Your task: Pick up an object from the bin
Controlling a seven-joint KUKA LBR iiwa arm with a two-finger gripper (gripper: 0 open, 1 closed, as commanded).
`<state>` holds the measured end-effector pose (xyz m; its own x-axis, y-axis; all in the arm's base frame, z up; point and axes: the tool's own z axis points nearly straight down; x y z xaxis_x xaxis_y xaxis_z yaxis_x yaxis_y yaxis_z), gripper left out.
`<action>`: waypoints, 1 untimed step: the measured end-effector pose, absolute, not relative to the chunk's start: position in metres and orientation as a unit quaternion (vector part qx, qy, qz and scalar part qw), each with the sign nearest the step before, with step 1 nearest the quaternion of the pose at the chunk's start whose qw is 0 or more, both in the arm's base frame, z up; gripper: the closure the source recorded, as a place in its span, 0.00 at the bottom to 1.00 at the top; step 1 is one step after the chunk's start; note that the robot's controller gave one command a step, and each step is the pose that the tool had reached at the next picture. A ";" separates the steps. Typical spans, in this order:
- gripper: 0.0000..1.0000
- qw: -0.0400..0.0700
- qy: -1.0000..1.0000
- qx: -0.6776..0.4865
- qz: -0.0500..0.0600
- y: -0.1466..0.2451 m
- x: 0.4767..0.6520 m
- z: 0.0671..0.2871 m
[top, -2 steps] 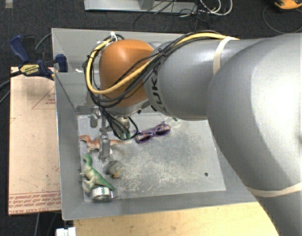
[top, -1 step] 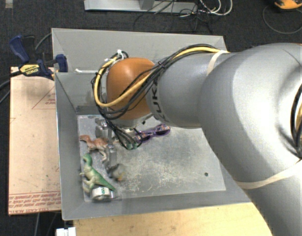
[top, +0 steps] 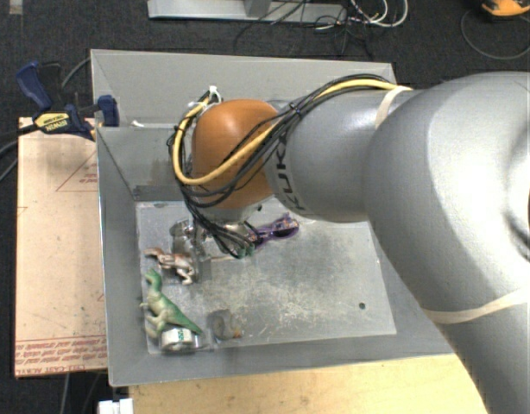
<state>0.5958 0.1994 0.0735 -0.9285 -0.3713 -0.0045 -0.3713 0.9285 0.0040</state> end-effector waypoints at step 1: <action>1.00 0.002 0.982 -0.189 0.003 0.199 0.596 0.073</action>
Offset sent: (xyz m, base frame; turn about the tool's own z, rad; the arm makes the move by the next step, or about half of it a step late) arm 0.0071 -0.0033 -0.0035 0.0044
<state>0.5959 0.1994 0.0735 -0.9286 -0.3710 -0.0047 -0.3710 0.9286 0.0044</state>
